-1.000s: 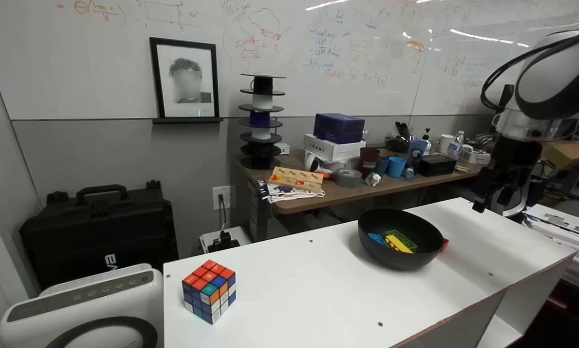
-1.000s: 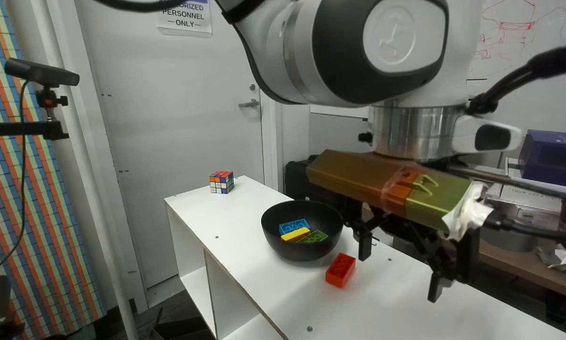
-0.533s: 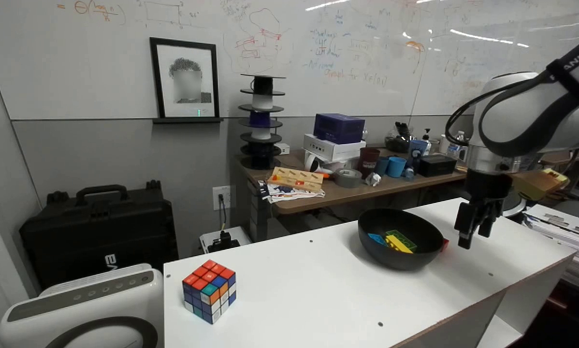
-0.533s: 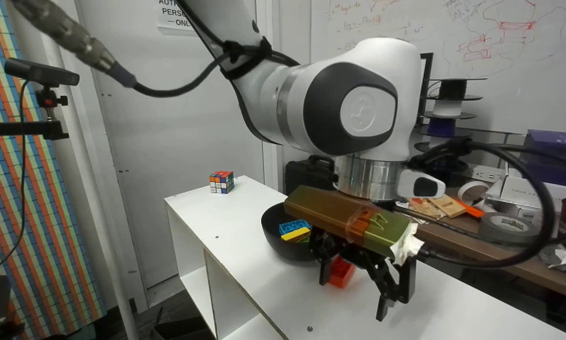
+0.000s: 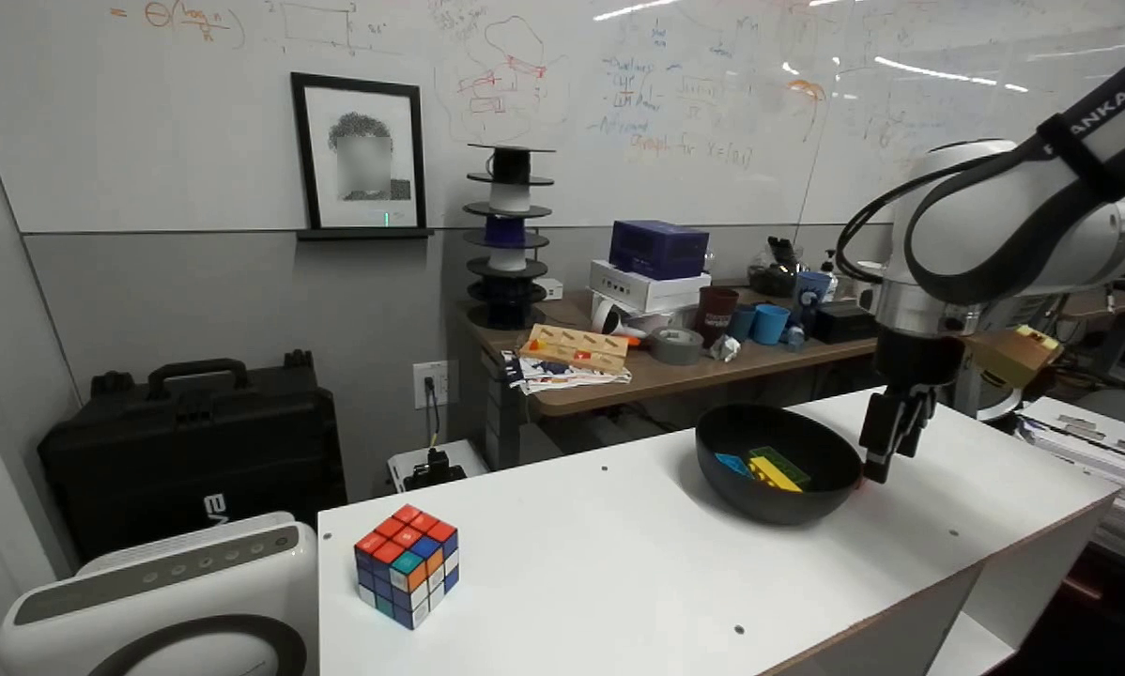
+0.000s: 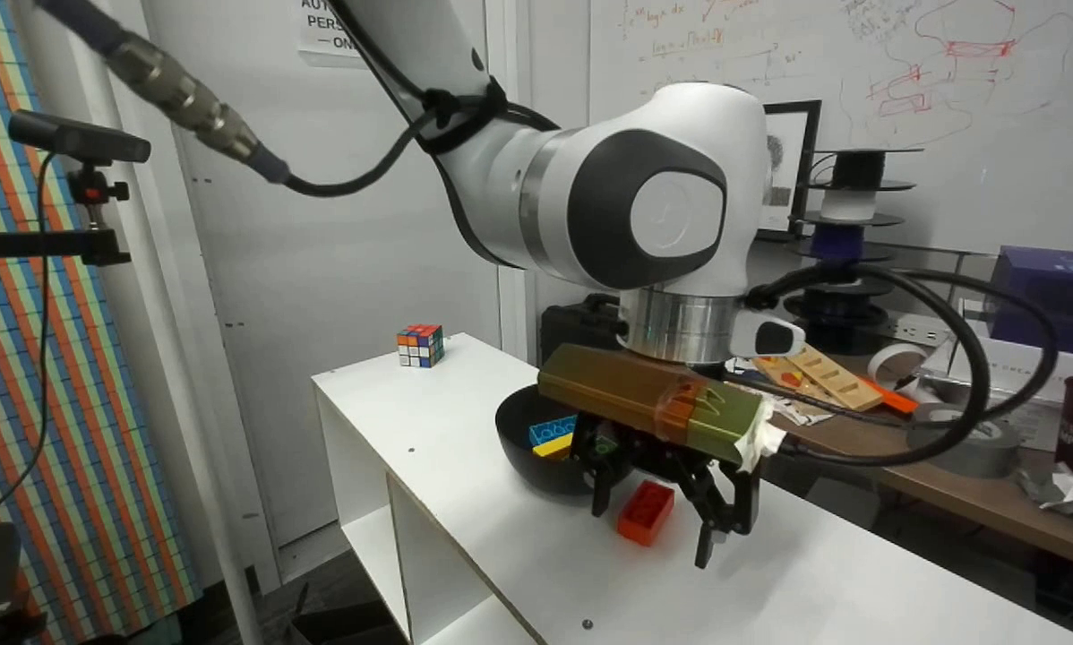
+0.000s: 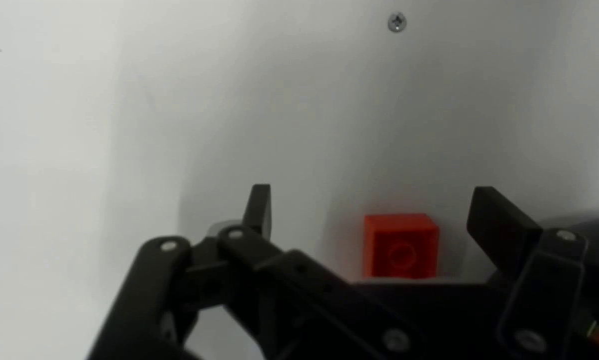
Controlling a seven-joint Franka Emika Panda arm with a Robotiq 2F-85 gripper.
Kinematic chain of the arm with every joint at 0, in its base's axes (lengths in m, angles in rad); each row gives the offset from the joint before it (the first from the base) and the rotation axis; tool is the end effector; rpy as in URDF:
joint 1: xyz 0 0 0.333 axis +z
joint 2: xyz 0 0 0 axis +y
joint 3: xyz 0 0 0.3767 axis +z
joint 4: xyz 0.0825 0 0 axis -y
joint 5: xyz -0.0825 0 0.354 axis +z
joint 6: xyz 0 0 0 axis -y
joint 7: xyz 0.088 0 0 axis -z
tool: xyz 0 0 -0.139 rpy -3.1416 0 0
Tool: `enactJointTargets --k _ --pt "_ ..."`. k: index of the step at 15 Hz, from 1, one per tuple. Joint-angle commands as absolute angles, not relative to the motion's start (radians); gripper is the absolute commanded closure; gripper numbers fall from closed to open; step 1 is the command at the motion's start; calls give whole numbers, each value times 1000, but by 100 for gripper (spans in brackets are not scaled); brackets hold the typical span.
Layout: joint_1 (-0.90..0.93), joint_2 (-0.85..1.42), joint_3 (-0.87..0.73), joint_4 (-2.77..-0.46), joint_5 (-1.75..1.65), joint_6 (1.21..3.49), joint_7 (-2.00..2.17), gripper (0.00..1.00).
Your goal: Put the blocks on the counter in the bowl
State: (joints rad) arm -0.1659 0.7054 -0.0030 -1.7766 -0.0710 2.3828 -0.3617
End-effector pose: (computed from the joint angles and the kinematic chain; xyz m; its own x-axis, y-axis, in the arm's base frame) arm 0.6533 -0.1135 0.1901 0.9638 0.2430 -0.1098 0.2452 -0.9694 0.0070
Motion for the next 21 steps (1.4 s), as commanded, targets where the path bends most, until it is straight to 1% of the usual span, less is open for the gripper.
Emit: enactJointTargets --k 1,5,12,13,14,17,21 --pt "-203 723 38 -1735 -46 2381 -433 0" --pt "-222 739 55 -1723 -40 2385 -471 0" --pt "-282 777 128 -1720 28 2485 -560 0" --pt "-289 782 135 -1719 31 2484 -570 25" --pt "-290 783 139 -1723 31 2483 -578 25" --pt "-286 771 132 -1735 15 2459 -599 51" --pt "-287 746 131 -1757 14 2471 -632 80"
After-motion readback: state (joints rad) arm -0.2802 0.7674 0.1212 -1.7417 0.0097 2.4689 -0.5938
